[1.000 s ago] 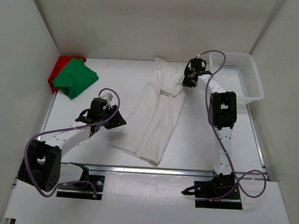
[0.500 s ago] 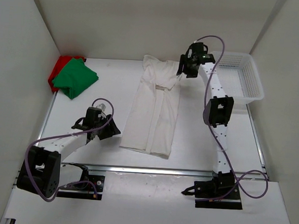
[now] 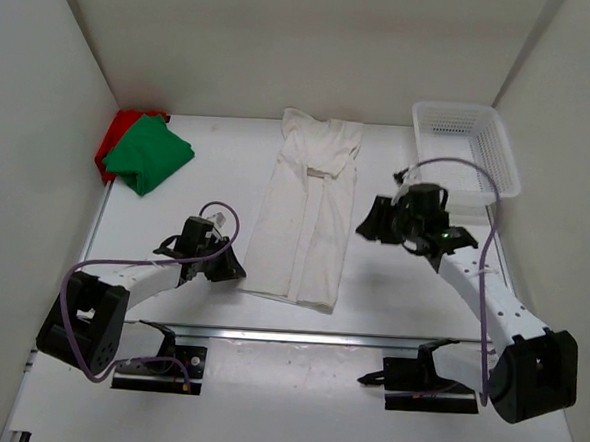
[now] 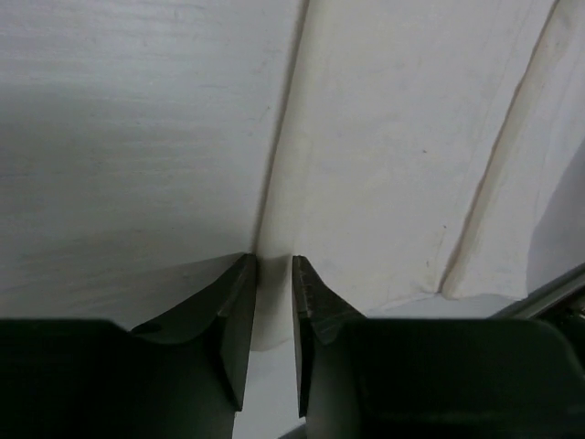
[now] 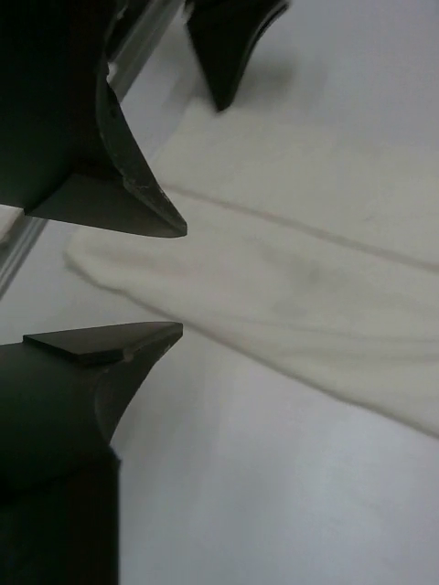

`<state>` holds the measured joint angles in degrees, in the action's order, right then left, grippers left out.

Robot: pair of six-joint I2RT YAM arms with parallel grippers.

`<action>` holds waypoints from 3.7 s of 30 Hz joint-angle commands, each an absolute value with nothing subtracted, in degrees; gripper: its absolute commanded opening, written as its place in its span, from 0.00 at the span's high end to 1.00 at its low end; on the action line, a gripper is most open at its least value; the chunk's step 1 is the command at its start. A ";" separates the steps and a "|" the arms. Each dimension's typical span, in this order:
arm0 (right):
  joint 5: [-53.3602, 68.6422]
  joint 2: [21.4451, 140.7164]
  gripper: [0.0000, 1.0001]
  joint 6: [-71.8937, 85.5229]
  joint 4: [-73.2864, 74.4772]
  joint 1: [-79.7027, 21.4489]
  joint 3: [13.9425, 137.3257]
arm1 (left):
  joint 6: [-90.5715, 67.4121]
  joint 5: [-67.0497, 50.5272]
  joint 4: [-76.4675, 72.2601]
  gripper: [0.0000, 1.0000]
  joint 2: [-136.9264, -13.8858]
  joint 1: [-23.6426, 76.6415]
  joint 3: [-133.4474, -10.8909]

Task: Fold and stack the t-shirts
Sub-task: Rotate the tshirt 90 degrees

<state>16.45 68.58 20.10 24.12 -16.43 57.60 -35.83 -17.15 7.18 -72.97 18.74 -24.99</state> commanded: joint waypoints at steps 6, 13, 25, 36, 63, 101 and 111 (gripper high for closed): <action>23.63 62.84 0.47 34.88 8.27 -23.63 26.03 | -33.40 -19.68 10.97 0.96 -70.93 23.02 -22.85; 22.85 62.15 0.44 40.69 6.33 -30.85 19.52 | -34.45 -20.74 17.31 1.00 -61.19 26.28 -18.55; 25.40 54.84 0.52 38.95 13.26 -29.18 15.81 | -34.56 -22.78 21.78 0.31 -54.22 28.58 -25.63; 29.26 61.87 0.83 32.96 10.36 -29.09 18.54 | -39.82 -11.53 1.41 0.50 -80.83 15.82 -48.30; 34.98 60.55 0.50 32.17 11.95 -18.46 18.19 | -38.59 -1.16 18.18 0.49 -158.03 12.92 -144.92; 34.10 64.77 1.00 32.69 21.35 -22.23 17.23 | -49.75 -5.27 0.89 1.00 -164.18 10.64 -149.15; 33.66 64.17 0.95 32.87 21.18 -21.36 18.46 | -50.36 -9.31 -2.03 0.38 -163.65 8.09 -147.31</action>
<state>36.07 65.04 33.28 18.72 -21.56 17.82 -50.35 -7.46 -0.84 -164.81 9.87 -146.36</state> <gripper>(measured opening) 0.029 0.562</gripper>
